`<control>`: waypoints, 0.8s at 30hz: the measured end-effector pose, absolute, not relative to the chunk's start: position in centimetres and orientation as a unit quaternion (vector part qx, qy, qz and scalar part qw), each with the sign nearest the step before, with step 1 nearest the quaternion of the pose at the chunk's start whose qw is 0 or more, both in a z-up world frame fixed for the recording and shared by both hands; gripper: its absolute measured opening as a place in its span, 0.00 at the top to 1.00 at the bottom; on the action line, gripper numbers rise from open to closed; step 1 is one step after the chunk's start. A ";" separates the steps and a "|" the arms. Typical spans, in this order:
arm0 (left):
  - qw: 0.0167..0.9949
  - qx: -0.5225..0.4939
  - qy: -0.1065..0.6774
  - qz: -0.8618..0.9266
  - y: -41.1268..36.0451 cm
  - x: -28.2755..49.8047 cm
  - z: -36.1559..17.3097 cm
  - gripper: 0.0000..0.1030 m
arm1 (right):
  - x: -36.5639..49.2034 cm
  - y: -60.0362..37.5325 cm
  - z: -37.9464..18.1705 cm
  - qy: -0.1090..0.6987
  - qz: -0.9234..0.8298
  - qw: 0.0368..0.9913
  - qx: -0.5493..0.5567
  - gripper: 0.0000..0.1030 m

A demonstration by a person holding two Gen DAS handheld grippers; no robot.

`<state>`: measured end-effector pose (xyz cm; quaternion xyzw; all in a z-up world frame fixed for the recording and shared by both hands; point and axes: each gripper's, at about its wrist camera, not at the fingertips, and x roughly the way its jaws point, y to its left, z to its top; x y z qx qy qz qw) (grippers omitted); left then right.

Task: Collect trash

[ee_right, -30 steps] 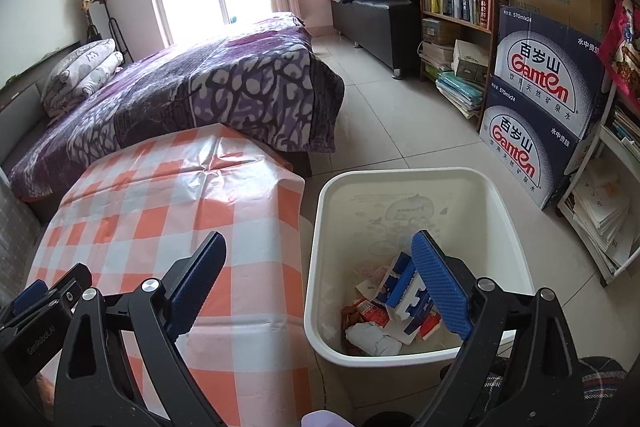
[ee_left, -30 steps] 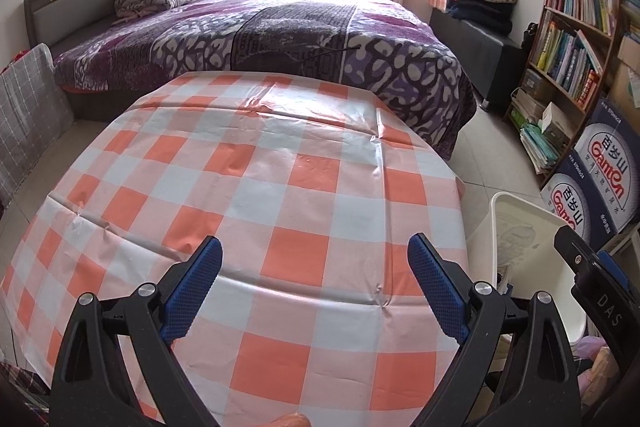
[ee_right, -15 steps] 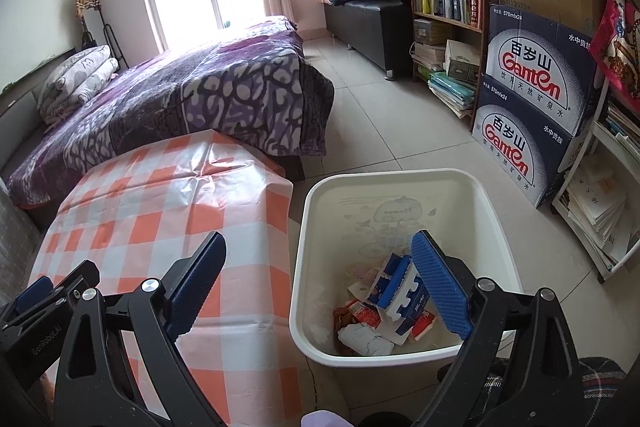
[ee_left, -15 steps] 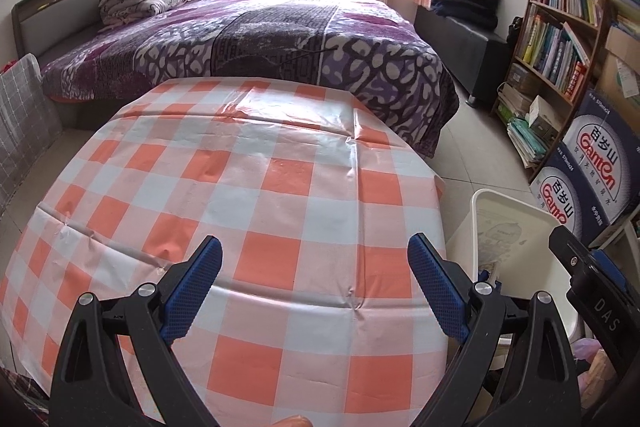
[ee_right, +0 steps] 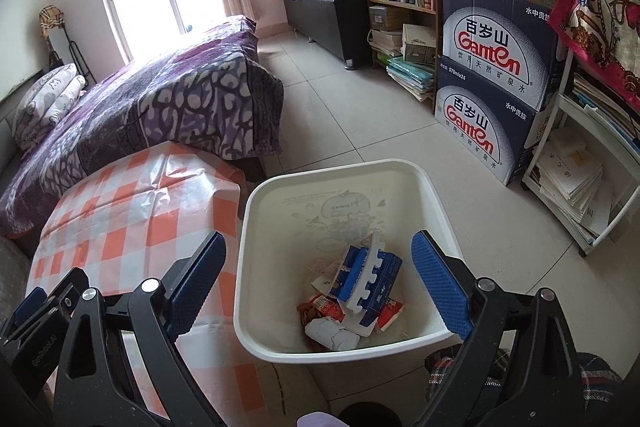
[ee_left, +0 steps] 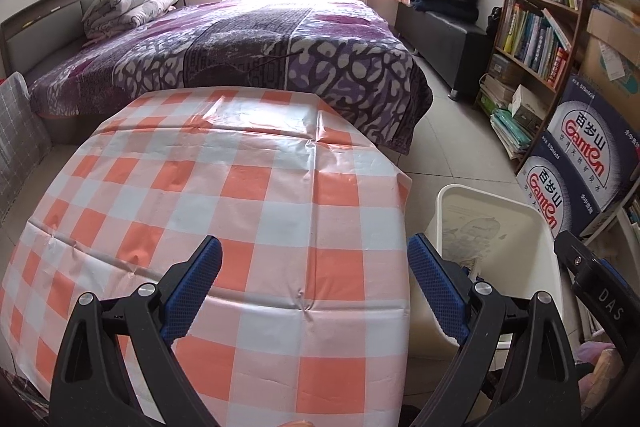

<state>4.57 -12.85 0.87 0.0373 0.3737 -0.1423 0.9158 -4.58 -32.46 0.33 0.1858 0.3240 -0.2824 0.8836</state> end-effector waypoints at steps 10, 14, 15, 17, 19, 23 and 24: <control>0.916 0.041 0.368 -0.152 -14.1 4.3 1.1 0.12 | -5.4 -33.5 0.1 0.319 -0.287 0.882 0.197 0.13; 0.916 0.038 0.371 -0.151 -14.0 4.4 1.1 0.12 | -5.4 -33.2 0.3 0.314 -0.288 0.885 0.187 0.13; 0.916 0.037 0.371 -0.150 -14.0 4.4 1.2 0.12 | -5.4 -33.0 0.3 0.314 -0.288 0.886 0.183 0.13; 0.915 0.038 0.372 -0.150 -14.0 4.4 1.2 0.12 | -5.4 -32.8 0.5 0.313 -0.288 0.887 0.180 0.13; 0.916 0.038 0.371 -0.151 -14.0 4.4 1.2 0.12 | -5.3 -32.8 0.6 0.312 -0.288 0.888 0.177 0.13; 0.916 0.039 0.368 -0.155 -14.2 4.2 1.2 0.12 | -5.3 -32.6 0.6 0.311 -0.288 0.888 0.177 0.13; 0.916 0.040 0.366 -0.157 -14.2 4.2 1.2 0.12 | -5.4 -32.6 0.6 0.311 -0.288 0.888 0.178 0.13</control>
